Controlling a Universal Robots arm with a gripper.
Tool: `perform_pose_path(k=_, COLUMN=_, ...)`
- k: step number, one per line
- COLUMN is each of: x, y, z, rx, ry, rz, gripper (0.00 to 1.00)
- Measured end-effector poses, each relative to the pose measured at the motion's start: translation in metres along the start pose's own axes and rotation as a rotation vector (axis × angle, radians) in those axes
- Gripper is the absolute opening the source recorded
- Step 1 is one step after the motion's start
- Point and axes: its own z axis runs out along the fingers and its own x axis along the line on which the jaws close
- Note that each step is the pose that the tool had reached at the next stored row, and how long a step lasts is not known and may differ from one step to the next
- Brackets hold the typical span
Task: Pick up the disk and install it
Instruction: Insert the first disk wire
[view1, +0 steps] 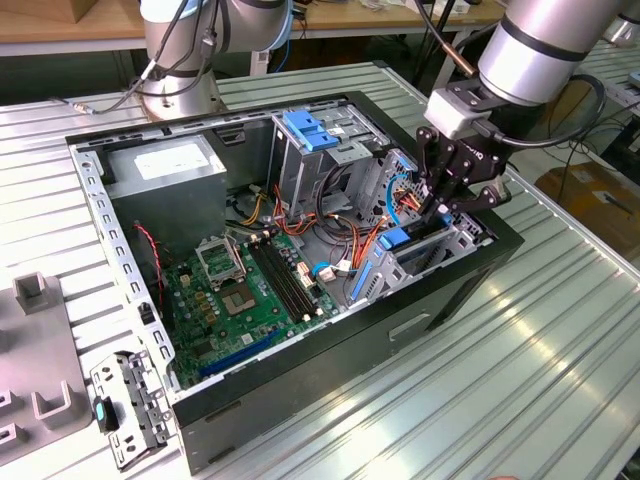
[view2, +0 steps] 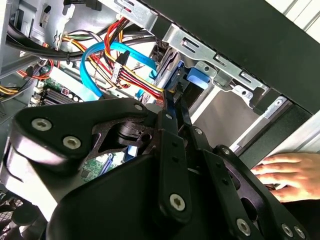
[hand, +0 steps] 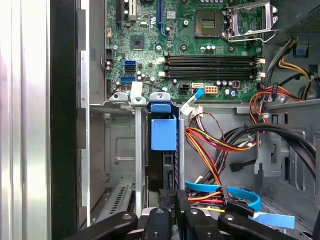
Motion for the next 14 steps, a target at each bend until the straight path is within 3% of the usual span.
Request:
perform_pose_path(k=8, x=-0.001, y=0.0, z=0.0014, rx=-0.0001, ry=0.0001, rz=-0.006, gripper=0.17)
perform_pose_path(k=14, x=-0.0009, y=0.0, z=0.0059, rx=-0.0001, ry=0.0005, rz=-0.006, gripper=0.17)
